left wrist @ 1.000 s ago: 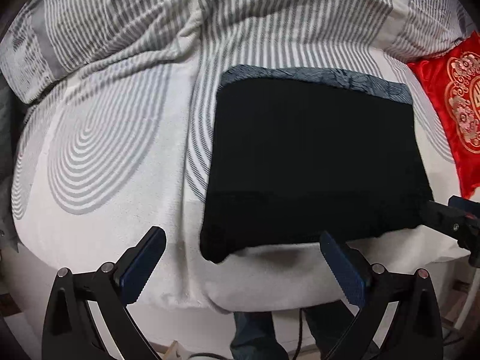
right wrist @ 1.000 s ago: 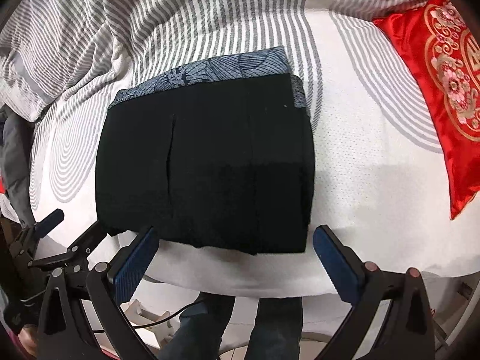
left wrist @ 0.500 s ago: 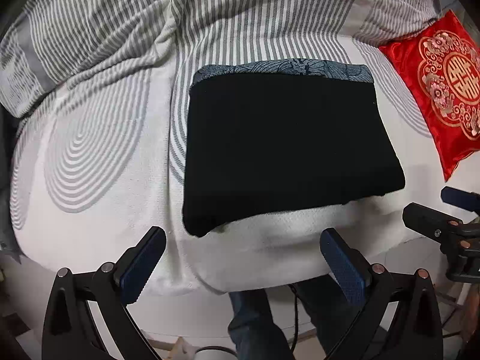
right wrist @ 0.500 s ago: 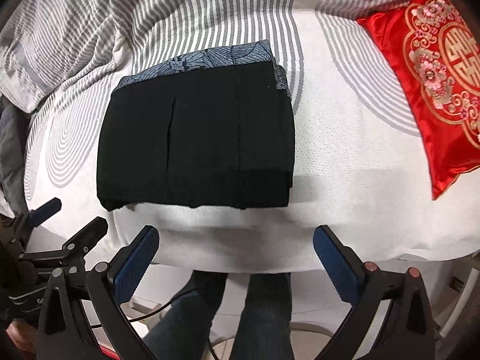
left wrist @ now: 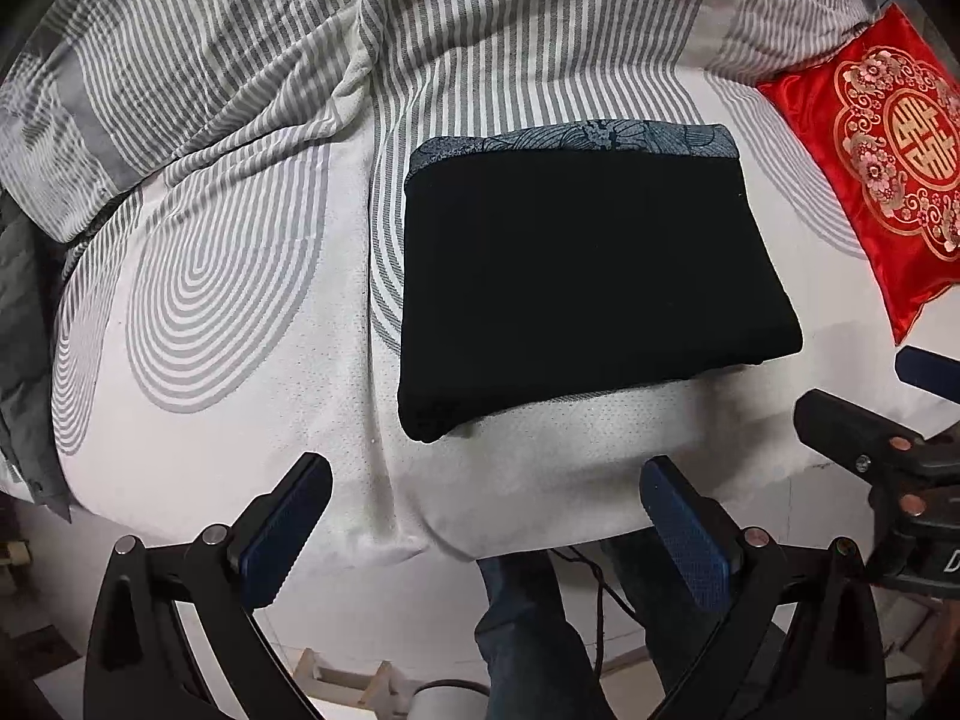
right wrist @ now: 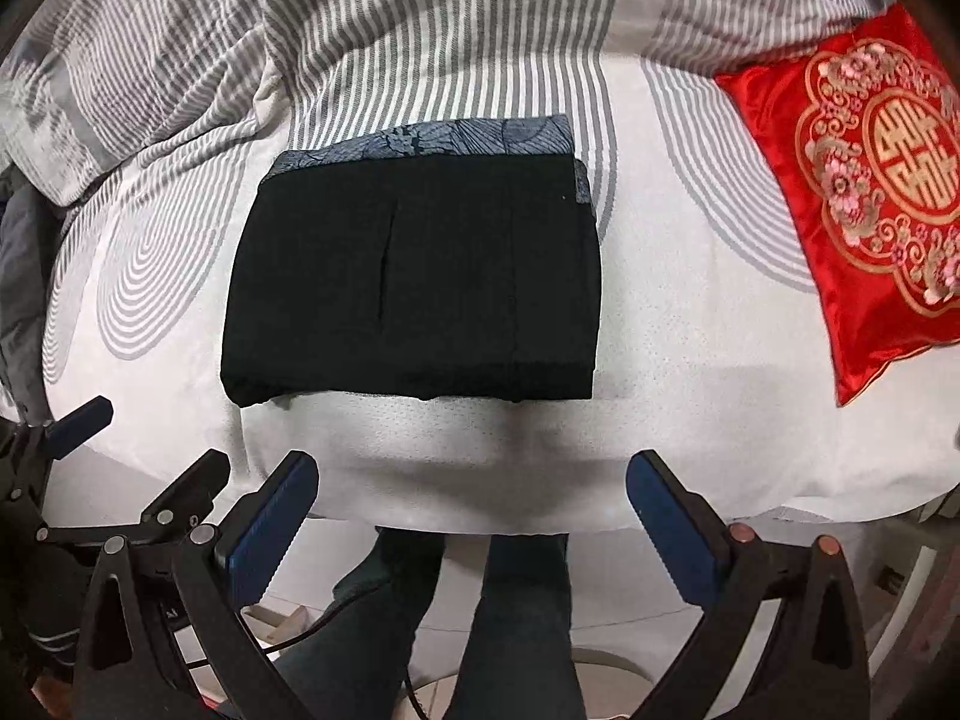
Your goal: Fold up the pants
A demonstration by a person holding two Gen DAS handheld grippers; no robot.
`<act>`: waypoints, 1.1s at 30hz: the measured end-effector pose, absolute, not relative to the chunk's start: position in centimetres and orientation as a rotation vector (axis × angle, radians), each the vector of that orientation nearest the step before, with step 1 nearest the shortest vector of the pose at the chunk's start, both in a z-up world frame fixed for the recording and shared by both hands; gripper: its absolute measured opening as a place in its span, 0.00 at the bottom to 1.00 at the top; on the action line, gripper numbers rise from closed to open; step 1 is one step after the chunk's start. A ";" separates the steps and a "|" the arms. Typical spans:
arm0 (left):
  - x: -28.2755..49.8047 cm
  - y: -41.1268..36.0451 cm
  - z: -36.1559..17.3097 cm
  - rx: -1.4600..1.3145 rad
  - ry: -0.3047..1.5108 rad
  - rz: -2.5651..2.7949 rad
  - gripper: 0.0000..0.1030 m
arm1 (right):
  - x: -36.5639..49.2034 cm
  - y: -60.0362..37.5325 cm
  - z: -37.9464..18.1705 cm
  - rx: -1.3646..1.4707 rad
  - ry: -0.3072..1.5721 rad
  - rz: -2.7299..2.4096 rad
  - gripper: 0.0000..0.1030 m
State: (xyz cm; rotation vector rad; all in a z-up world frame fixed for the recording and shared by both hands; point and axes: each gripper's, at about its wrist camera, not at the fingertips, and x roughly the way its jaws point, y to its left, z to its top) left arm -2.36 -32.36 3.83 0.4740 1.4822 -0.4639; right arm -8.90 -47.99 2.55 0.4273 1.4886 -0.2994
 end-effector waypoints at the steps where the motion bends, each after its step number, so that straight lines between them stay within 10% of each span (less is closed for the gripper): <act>1: -2.4 -32.4 3.9 0.479 1.480 -0.463 1.00 | -8.8 -47.9 2.6 0.421 1.488 -0.301 1.00; 33: -2.2 -31.4 4.5 0.455 1.473 -0.459 1.00 | -7.9 -46.4 3.1 0.373 1.495 -0.290 1.00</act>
